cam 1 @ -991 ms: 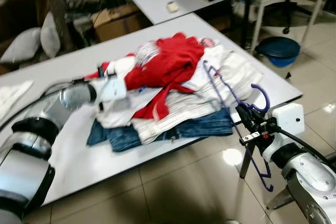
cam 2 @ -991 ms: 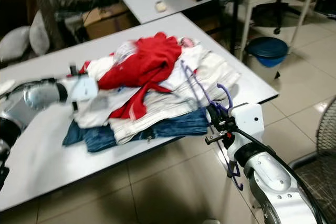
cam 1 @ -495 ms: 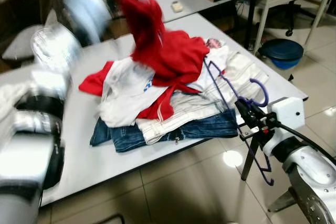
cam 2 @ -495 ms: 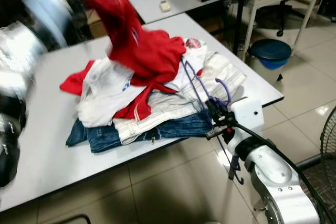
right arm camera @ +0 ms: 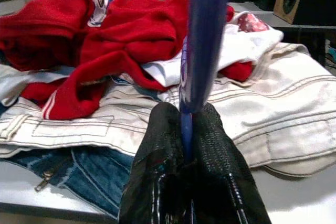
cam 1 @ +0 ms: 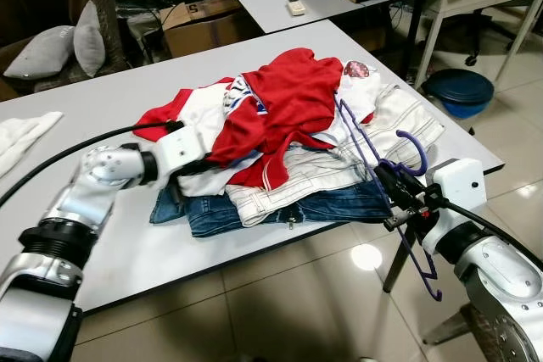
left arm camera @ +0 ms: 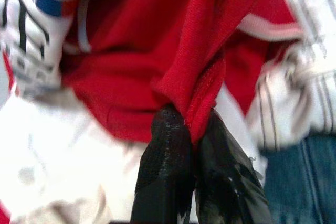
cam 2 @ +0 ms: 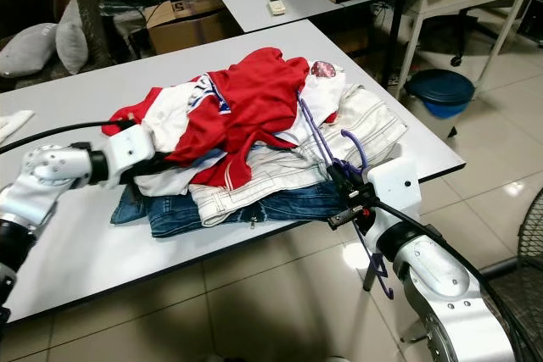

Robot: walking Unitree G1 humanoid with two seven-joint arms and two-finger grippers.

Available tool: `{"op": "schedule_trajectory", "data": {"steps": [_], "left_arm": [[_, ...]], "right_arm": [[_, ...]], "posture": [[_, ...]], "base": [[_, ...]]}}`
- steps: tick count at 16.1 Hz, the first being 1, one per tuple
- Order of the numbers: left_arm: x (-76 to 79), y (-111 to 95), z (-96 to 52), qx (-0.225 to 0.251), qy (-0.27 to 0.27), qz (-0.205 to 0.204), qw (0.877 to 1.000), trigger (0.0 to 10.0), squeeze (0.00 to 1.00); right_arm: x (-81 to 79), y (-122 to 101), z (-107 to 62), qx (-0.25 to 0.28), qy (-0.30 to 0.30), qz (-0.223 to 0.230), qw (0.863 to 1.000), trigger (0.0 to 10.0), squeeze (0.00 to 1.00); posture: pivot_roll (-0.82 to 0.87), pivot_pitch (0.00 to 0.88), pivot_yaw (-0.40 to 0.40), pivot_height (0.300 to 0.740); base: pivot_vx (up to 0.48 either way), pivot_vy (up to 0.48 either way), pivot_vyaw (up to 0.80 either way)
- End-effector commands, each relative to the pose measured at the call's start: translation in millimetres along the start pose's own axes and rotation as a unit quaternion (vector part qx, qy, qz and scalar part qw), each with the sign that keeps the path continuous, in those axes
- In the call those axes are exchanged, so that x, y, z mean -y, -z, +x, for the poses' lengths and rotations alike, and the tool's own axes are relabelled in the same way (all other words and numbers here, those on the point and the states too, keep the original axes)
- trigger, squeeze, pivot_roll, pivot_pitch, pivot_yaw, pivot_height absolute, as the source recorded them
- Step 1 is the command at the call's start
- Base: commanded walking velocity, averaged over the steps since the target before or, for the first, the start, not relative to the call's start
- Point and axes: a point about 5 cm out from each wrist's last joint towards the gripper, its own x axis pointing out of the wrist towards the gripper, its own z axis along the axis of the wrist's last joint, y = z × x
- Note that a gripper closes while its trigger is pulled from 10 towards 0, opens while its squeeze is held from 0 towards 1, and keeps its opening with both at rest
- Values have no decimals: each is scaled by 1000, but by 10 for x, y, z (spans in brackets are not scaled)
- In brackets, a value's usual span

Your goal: Hang hanger

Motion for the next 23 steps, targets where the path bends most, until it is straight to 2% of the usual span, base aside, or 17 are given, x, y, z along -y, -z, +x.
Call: {"op": "schedule_trajectory", "data": {"steps": [1, 2, 3, 4, 6, 8, 10, 12, 13, 14, 15, 17, 18, 19, 21, 22, 23], "left_arm": [[-6, 21, -30, -3, -15, 1, 1000, 0, 0], [14, -51, -19, 30, -28, -38, 998, 10000, 0], [38, -147, -33, 67, -24, -61, 996, 10000, 1000], [65, -346, -99, 139, -18, -91, 986, 10000, 1000], [3, -418, -197, 148, -31, -72, 986, 10000, 1000], [-3, -356, -272, 94, -22, -38, 995, 10000, 1000], [123, -83, -381, -51, 28, 2, 998, 10000, 1000], [287, -58, -428, -72, 83, -24, 994, 10000, 1000], [295, -143, -392, -31, 75, -44, 996, 10000, 1000], [233, -264, -328, 26, 34, -57, 997, 10000, 1000], [95, -319, -274, 47, -26, -51, 997, 10000, 1000], [-152, -491, -212, 106, -134, -87, 982, 10000, 1000], [-190, -541, -190, 128, -154, -102, 975, 10000, 1000], [-165, -619, -77, 151, -158, -124, 968, 10000, 1000], [24, -614, 111, 139, -119, -114, 977, 10000, 1000], [107, -580, 157, 117, -97, -100, 983, 10000, 153], [131, -560, 167, 104, -91, -87, 987, 10000, 0]], "right_arm": [[-48, -3, 29, 0, -21, 3, 1000, 10000, 0], [-65, 12, 38, -4, -29, 3, 1000, 10000, 0], [-69, 15, 44, -5, -33, 2, 999, 10000, 0], [-61, 6, 58, -4, -38, 0, 999, 10000, 0], [-26, -18, 82, 0, -38, -2, 999, 10000, 0], [-17, -13, 89, 0, -40, -3, 999, 10000, 0], [-34, 1, 82, -2, -42, -3, 999, 10000, 0], [-47, 16, 68, -4, -41, -2, 999, 10000, 0], [-47, 23, 63, -5, -40, -1, 999, 10000, 0], [-43, 32, 55, -6, -37, 1, 999, 10000, 0], [-37, 23, 57, -5, -35, 1, 999, 10000, 0], [-31, 19, 46, -5, -33, 0, 999, 10000, 0], [-31, 24, 41, -5, -32, 0, 999, 10000, 0], [-26, 31, 27, -7, -25, 0, 1000, 10000, 0], [-26, 6, -9, -4, -8, 4, 1000, 10000, 0], [-20, -13, -42, 0, -3, 5, 1000, 10000, 0], [-16, -13, -57, -1, -2, 4, 1000, 10000, 0]], "posture": [[-123, 0, 129, 740], [-120, 0, 114, 740], [-116, 0, 103, 740], [-114, 0, 96, 740], [-108, 0, 86, 740], [-103, 0, 85, 740], [-106, 0, 93, 740], [-107, 0, 96, 740], [-107, 0, 97, 740], [-109, 0, 98, 740], [-115, 0, 101, 740], [-120, 0, 110, 740], [-124, 0, 114, 740], [-134, 0, 125, 740], [-160, 0, 144, 740], [-167, 0, 154, 740], [-174, 0, 161, 740]], "base": [[0, 0, 0], [0, 0, 0], [0, 0, 0], [0, 0, 0], [0, 0, 0], [0, 0, 0], [0, 0, 0], [0, 0, 0], [0, 0, 0], [0, 0, 0], [0, 0, 0], [0, 0, 0], [0, 0, 0], [0, 0, 0], [0, 0, 0], [0, 0, 0], [0, 0, 0]]}}
